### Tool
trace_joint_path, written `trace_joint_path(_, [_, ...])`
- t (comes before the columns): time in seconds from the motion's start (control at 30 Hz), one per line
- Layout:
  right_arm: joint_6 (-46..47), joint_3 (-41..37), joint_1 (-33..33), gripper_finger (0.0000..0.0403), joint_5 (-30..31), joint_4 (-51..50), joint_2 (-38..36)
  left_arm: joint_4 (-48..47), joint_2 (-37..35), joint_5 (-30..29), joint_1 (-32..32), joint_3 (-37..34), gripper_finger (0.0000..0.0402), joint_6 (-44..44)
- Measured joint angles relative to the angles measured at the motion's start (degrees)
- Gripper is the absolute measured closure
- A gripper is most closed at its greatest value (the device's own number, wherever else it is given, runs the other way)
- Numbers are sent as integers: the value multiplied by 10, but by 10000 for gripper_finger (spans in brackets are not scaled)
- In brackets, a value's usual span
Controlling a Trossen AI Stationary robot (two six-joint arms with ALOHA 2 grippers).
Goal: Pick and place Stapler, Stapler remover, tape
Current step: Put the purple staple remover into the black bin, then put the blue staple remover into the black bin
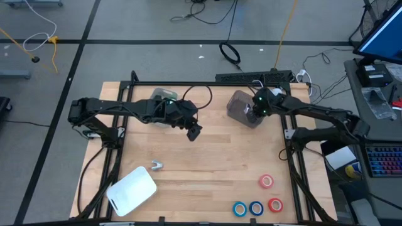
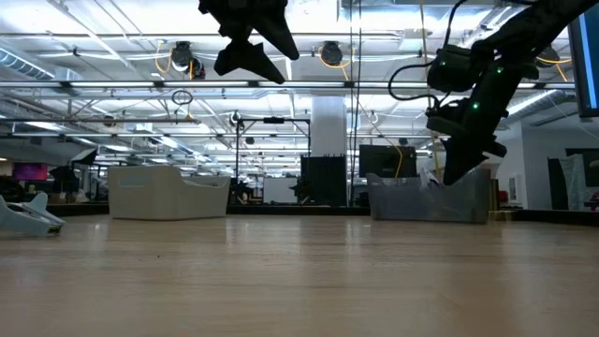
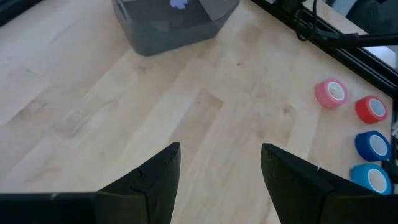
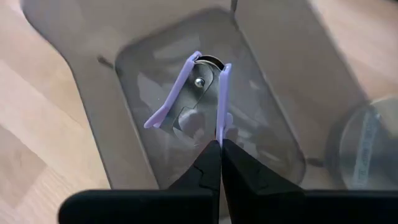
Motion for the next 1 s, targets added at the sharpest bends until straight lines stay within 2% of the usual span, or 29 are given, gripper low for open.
trace_joint_path(0.63, [-35,0,0,402,0,-9,16,2,0,-24,0,0,179,14])
trace_joint_path(1.0, [-40,0,0,372,1,-9,16,2,0,-27,0,0,179,27])
